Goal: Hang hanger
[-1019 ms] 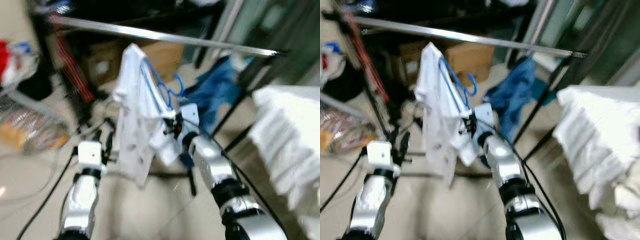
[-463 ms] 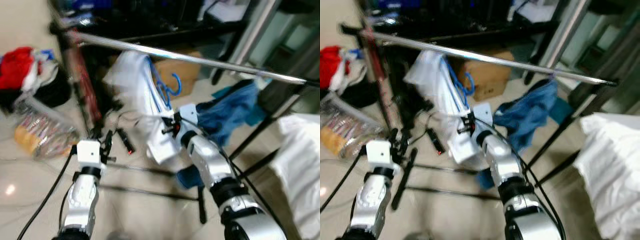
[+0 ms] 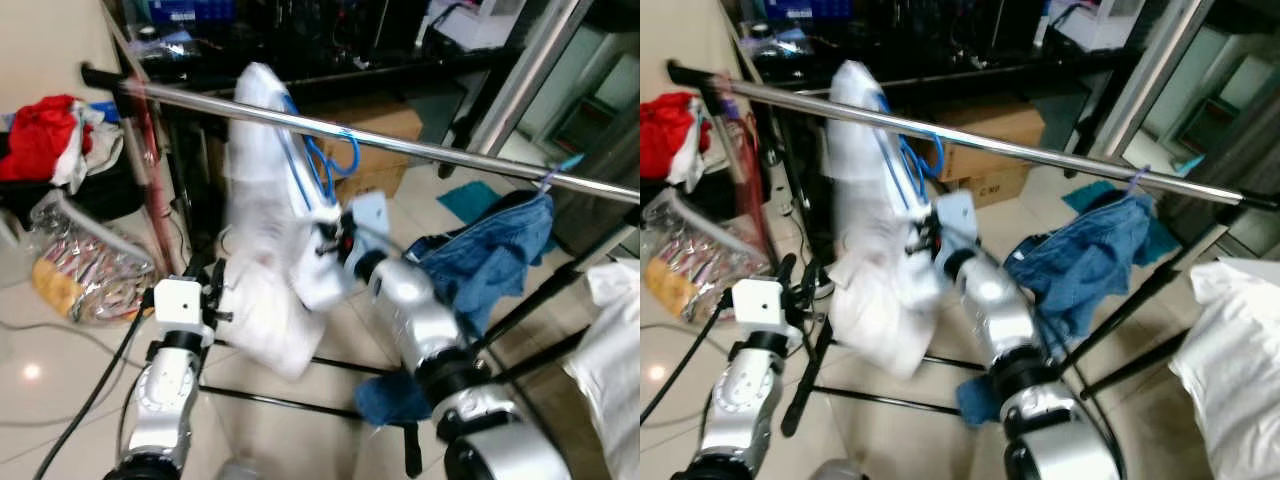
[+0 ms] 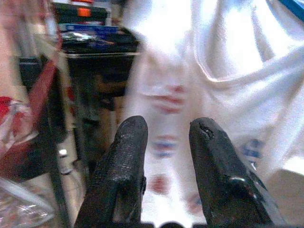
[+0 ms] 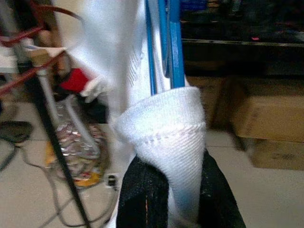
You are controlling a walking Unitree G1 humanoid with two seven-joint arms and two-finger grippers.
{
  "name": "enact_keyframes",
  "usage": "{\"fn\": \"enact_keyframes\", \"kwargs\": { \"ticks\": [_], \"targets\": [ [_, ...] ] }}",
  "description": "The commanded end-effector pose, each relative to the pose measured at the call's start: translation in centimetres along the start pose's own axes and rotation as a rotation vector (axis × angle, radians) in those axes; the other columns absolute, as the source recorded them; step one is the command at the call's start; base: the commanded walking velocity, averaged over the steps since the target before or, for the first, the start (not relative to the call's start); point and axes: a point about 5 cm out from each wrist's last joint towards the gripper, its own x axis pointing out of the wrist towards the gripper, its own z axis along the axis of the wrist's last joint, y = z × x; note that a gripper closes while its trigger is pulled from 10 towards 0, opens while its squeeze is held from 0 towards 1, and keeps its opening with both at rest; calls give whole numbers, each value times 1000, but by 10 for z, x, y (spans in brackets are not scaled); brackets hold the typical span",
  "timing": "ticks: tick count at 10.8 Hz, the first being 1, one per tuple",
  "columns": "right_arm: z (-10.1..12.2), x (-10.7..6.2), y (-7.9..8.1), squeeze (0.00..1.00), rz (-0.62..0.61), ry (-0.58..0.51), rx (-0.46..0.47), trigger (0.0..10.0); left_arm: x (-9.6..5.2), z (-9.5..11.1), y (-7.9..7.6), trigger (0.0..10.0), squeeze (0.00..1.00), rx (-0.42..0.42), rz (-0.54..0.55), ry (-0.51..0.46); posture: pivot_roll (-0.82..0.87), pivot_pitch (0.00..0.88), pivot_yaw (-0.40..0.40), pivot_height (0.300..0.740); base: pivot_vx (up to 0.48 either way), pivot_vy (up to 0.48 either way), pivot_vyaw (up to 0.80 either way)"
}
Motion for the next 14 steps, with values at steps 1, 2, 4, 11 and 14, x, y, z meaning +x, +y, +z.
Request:
{"fn": "enact_keyframes", "kwargs": {
  "ticks": [1, 2, 4, 11, 14],
  "targets": [
    [10, -1, -6, 0, -19, -31, -9, 10000, -1, -1, -9, 10000, 0, -7, -34, 5, 305, 6, -124, 740, 0, 0, 0],
    [20, 2, -2, 0, -9, -39, -21, 10000, -1, -1, -11, 10000, 0, -7, -41, 3, 305, 4, -126, 740, 0, 0, 0],
    [28, 6, 1, 0, -17, -11, -69, 10000, 1, 0, -13, 10000, 0, -6, -53, 2, 306, 0, -127, 740, 0, 0, 0],
    [31, 18, 12, 0, -36, 156, -106, 10000, 14, 16, -20, 10000, 0, 137, -270, 28, 323, 2, -135, 740, 0, 0, 0],
    [44, 21, 17, 0, -39, 184, -87, 10000, 11, 25, -35, 10000, 0, 231, -469, 51, 333, 4, -139, 740, 0, 0, 0]
  ]
}}
